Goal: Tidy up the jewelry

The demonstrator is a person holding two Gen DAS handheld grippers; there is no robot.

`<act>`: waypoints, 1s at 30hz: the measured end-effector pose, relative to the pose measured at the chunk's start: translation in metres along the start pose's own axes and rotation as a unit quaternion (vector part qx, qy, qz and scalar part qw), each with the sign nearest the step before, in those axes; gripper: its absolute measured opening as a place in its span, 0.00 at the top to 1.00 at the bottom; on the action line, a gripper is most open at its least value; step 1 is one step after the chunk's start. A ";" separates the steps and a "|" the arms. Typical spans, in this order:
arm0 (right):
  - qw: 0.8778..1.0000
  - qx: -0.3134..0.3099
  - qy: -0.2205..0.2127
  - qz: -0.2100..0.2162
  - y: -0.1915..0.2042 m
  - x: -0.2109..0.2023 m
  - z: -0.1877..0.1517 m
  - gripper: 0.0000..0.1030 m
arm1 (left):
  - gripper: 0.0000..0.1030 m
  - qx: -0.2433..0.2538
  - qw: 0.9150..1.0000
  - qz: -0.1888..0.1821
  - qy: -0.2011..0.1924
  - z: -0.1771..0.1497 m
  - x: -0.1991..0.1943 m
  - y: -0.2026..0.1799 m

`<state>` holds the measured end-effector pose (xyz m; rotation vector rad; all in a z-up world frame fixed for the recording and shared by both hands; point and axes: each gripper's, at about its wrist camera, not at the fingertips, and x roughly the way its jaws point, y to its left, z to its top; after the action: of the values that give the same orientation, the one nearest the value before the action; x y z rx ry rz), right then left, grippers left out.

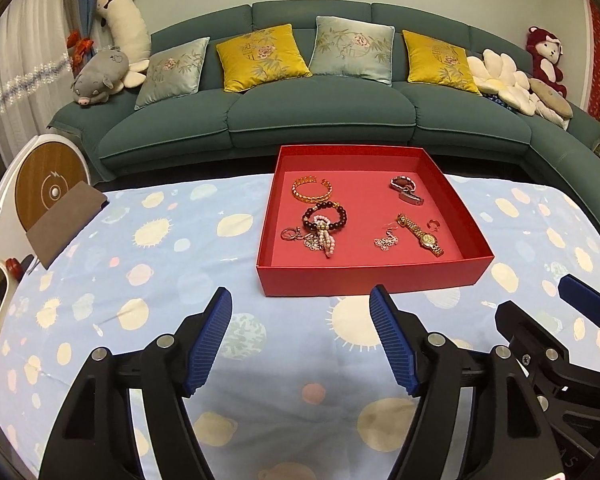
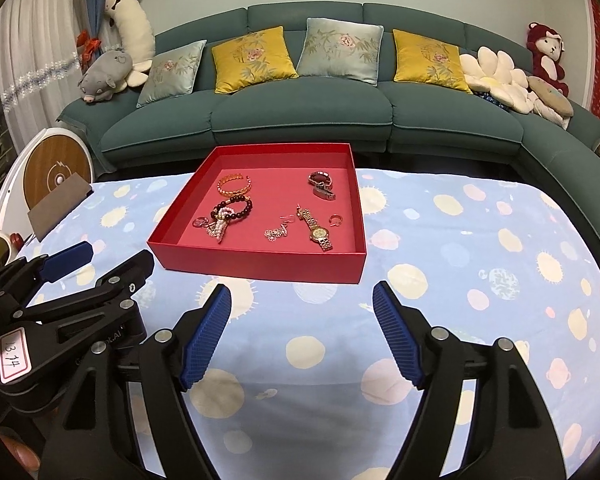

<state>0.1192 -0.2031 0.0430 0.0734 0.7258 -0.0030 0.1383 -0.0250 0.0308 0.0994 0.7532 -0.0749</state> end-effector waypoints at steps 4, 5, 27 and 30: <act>1.000 0.000 0.000 -0.008 0.001 0.002 0.000 0.28 | 0.29 -0.002 1.000 0.008 -0.002 0.001 0.001 0.001; 1.000 0.000 -0.001 -0.010 0.001 0.002 0.000 0.27 | 0.28 -0.003 1.000 0.009 -0.004 0.000 0.001 0.002; 1.000 0.001 -0.007 -0.016 0.001 0.001 0.001 0.25 | 0.24 0.001 1.000 0.014 -0.010 0.001 0.006 0.002; 1.000 0.001 -0.008 -0.019 0.001 0.002 0.000 0.25 | 0.21 -0.002 1.000 0.014 -0.003 0.002 0.008 0.003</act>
<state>0.1207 -0.2023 0.0423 0.0618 0.7121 -0.0399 0.1456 -0.0223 0.0270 0.1054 0.7451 -0.0478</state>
